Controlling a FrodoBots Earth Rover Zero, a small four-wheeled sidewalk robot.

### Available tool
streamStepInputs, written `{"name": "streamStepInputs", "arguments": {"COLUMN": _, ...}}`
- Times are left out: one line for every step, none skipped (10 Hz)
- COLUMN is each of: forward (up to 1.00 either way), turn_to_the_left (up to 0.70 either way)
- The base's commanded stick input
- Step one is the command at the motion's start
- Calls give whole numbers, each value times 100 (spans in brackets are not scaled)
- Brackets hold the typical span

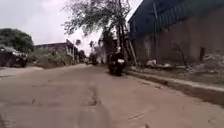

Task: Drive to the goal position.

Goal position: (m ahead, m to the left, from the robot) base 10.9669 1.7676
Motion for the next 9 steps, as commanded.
{"name": "streamStepInputs", "arguments": {"forward": 85, "turn_to_the_left": 0}}
{"name": "streamStepInputs", "arguments": {"forward": 85, "turn_to_the_left": 0}}
{"name": "streamStepInputs", "arguments": {"forward": 85, "turn_to_the_left": 0}}
{"name": "streamStepInputs", "arguments": {"forward": 85, "turn_to_the_left": 0}}
{"name": "streamStepInputs", "arguments": {"forward": 85, "turn_to_the_left": 0}}
{"name": "streamStepInputs", "arguments": {"forward": 85, "turn_to_the_left": 0}}
{"name": "streamStepInputs", "arguments": {"forward": 85, "turn_to_the_left": 0}}
{"name": "streamStepInputs", "arguments": {"forward": 85, "turn_to_the_left": 0}}
{"name": "streamStepInputs", "arguments": {"forward": 85, "turn_to_the_left": 0}}
